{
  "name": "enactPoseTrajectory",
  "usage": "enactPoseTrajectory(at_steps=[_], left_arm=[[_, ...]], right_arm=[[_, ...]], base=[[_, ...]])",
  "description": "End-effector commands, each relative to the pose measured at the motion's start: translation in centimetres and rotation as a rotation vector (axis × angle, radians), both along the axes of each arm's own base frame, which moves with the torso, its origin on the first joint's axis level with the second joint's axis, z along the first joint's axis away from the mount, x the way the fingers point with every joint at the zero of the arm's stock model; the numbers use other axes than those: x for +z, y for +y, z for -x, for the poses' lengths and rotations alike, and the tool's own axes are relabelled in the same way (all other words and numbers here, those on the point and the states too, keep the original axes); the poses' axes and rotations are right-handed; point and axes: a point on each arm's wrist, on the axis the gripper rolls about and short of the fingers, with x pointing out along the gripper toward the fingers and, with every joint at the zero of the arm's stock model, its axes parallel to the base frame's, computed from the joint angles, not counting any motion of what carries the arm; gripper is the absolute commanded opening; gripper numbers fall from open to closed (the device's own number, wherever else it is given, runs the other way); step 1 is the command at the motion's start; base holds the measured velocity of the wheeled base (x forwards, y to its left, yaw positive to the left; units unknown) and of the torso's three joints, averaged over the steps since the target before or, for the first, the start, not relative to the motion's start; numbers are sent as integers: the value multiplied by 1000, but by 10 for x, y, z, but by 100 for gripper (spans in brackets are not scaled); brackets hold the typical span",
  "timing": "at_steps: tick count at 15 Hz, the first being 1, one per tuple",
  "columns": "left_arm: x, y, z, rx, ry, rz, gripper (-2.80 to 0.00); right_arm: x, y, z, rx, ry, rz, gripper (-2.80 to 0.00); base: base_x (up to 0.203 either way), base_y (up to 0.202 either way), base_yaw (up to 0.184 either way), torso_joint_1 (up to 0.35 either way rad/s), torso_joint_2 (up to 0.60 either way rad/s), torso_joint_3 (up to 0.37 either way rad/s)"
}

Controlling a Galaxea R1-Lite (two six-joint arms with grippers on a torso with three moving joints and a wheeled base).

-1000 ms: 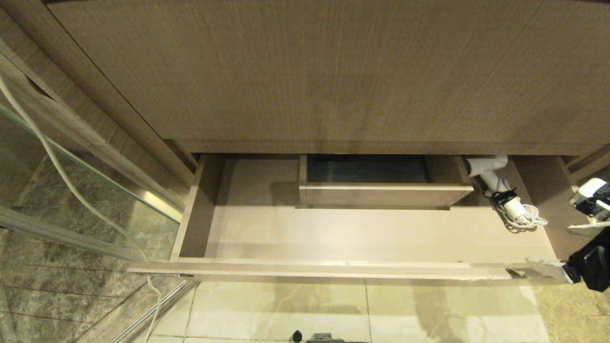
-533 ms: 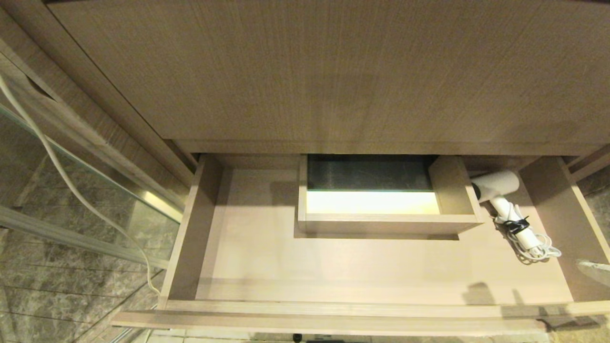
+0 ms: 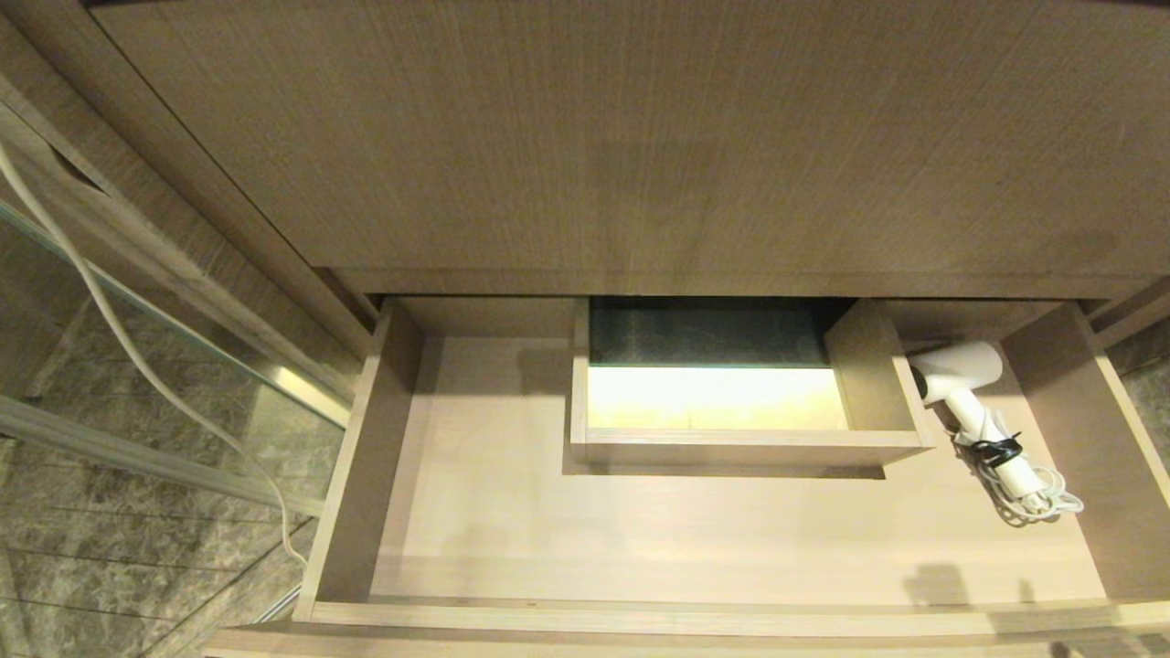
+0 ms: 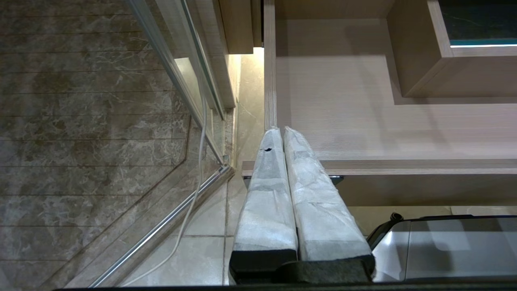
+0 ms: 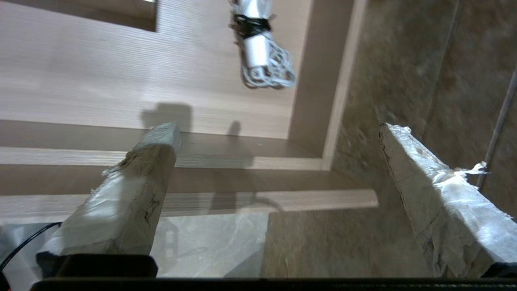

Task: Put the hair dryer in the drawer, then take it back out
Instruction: Pull open the drawer, then take the hairdryer out

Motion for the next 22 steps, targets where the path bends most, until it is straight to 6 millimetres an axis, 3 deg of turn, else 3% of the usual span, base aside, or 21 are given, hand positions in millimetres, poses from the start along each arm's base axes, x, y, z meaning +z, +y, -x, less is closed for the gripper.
enactPoseTrajectory(at_steps=[1,4,10,14,16,22], left_arm=[[0,0,0,0,1,0,-280],[0,0,0,0,0,0,-280],[0,0,0,0,0,0,-280],[0,0,0,0,0,0,-280],[0,0,0,0,1,0,-280],[0,0,0,0,1,0,-280]], right_arm=[[-3,0,0,-3,10,-4,0],[-11,-11,-20,-5,89,-47,0],[-7,-46,-89,11,96,-136,0],[-5,-80,-155,-1,85,-180,0],[-9,-92,-179,16,85,-199,0],[-36,-104,-206,66,135,-267,0]], base=[[0,0,0,0,0,0],[0,0,0,0,0,0],[0,0,0,0,0,0],[0,0,0,0,0,0],[0,0,0,0,0,0],[0,0,0,0,0,0]])
